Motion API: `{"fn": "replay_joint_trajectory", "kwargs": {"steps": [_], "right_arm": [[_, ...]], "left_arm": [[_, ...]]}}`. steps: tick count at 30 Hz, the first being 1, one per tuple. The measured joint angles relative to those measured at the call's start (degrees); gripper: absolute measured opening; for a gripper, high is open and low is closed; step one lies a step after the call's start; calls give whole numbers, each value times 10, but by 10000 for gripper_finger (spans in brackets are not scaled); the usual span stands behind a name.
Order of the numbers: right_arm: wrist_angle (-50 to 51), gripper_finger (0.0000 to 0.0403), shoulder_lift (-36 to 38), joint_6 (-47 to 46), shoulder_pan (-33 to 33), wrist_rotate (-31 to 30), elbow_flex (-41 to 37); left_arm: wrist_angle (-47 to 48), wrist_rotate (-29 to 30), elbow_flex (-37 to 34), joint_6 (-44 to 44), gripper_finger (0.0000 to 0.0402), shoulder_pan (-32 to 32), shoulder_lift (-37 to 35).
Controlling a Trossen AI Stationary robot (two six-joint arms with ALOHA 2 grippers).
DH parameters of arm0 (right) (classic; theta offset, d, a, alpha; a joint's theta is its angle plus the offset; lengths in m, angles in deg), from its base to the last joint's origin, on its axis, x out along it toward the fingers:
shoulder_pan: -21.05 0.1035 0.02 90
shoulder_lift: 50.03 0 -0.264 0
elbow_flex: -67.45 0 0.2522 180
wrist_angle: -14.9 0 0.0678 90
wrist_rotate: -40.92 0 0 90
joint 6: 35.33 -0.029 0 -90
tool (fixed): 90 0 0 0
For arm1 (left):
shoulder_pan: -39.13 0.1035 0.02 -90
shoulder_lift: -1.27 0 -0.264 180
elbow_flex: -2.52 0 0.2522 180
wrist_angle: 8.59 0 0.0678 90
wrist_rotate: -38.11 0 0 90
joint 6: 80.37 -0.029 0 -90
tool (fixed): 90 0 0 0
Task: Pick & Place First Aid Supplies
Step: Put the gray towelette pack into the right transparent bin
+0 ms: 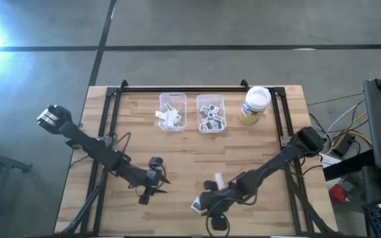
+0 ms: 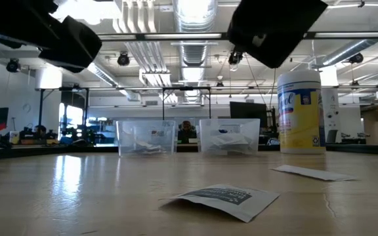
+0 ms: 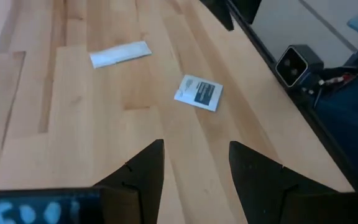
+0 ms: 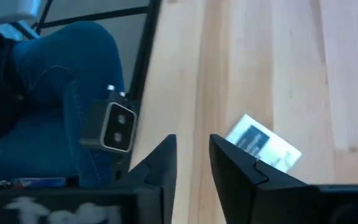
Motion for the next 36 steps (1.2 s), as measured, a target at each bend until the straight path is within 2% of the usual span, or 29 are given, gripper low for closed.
{"fn": "replay_joint_trajectory", "kwargs": {"steps": [6,14,36], "right_arm": [[-4,67,-1,-14,-2,1,-4],[-42,43,-51,-12,-9,12,-4],[-46,43,-64,-14,-21,28,-32]], "left_arm": [[-23,0,6,1,175,-1,51],[-30,0,22,1,175,-1,80],[-29,-1,23,0,174,-1,70]]}}
